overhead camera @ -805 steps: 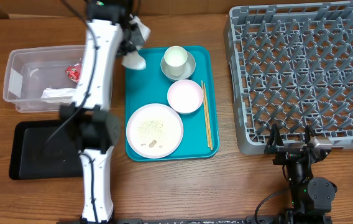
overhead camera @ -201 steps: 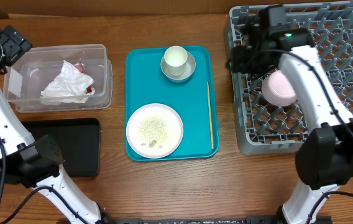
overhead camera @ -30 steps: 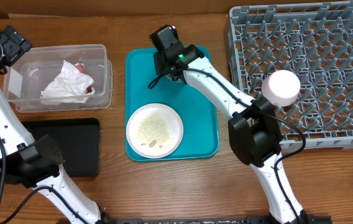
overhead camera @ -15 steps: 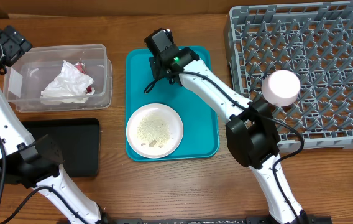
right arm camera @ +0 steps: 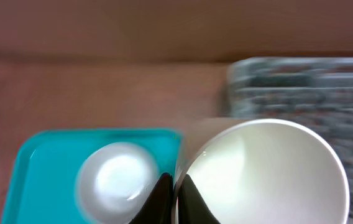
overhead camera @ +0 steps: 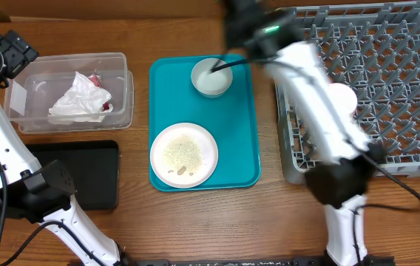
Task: Sort waste into correct bins and load items into the dishwasher
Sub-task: 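Reach the right gripper to the white cup on the saucer and lift it, then carry the white cup to the rack's upper right and release it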
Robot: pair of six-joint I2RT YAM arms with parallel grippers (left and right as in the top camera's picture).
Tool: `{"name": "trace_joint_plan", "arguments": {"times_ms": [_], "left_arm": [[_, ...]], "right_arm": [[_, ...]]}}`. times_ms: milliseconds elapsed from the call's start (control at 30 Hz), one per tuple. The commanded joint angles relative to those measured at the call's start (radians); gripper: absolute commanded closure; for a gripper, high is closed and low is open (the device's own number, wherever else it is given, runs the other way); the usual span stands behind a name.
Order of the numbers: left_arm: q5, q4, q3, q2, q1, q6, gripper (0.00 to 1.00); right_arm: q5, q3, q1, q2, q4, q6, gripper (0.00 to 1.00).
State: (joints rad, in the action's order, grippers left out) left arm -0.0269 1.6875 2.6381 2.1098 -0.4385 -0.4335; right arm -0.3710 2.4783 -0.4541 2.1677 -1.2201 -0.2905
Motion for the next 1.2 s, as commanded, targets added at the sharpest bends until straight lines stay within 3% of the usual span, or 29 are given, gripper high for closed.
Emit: {"name": "trace_joint_plan", "arguments": {"times_ms": [0, 200, 367, 567, 833, 1167], "left_arm": [[-0.006, 0.002, 0.0, 0.005, 0.005, 0.019, 0.0], [-0.006, 0.002, 0.0, 0.005, 0.005, 0.019, 0.0], [-0.006, 0.002, 0.0, 0.005, 0.005, 0.019, 0.0], [-0.006, 0.002, 0.0, 0.005, 0.005, 0.019, 0.0], [-0.006, 0.002, 0.0, 0.005, 0.005, 0.019, 0.0], [-0.006, 0.002, 0.0, 0.005, 0.005, 0.019, 0.0]], "right_arm": [[0.007, 0.022, 0.135, -0.063, -0.056, -0.021, 0.96], [0.391, -0.001, 0.445, -0.064, -0.159, -0.008, 0.96], [0.945, -0.048, 0.703, -0.051, -0.134, 0.127, 0.96], [1.356, -0.139, 0.876, -0.006, -0.067, 0.191, 0.96], [1.651, -0.367, 0.954, 0.069, 0.175, 0.144, 0.96], [1.651, -0.456, 1.03, 0.156, 0.334, -0.029, 0.96]]}}
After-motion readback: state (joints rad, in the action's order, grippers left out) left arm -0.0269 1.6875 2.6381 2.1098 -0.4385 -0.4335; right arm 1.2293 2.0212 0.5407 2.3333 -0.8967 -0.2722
